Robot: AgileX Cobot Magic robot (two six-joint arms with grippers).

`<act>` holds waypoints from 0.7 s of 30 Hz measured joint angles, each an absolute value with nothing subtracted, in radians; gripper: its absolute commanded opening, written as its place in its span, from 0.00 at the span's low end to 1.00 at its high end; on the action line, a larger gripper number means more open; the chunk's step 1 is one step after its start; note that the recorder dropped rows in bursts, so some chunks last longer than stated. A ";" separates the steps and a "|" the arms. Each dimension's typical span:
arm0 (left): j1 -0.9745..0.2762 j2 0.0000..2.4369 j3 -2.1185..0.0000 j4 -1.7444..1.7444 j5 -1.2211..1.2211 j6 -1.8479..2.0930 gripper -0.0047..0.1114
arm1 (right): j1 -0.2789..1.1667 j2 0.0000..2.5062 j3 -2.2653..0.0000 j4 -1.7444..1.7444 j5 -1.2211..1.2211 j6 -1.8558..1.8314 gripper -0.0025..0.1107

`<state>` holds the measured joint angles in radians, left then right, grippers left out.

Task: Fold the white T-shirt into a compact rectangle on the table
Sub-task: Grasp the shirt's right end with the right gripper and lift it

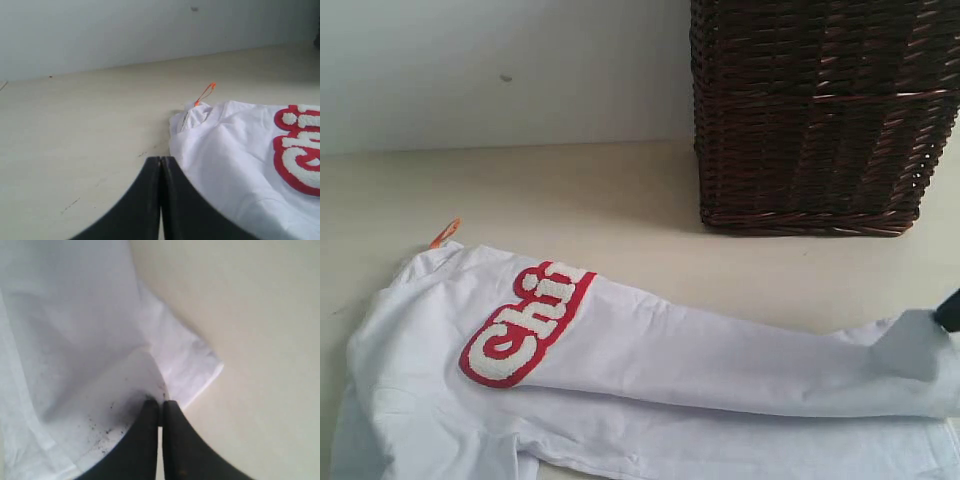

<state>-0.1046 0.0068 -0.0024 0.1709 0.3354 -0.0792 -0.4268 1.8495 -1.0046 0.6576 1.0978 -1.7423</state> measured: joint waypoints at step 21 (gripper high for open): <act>-0.105 0.007 -0.002 0.171 0.335 -0.079 0.06 | -0.427 1.714 -1.003 1.149 0.880 -1.874 0.02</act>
<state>-0.1046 0.0068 -0.0024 0.1709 0.3354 -0.0792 -0.4268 1.7140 -1.0028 1.1494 0.8803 -1.8743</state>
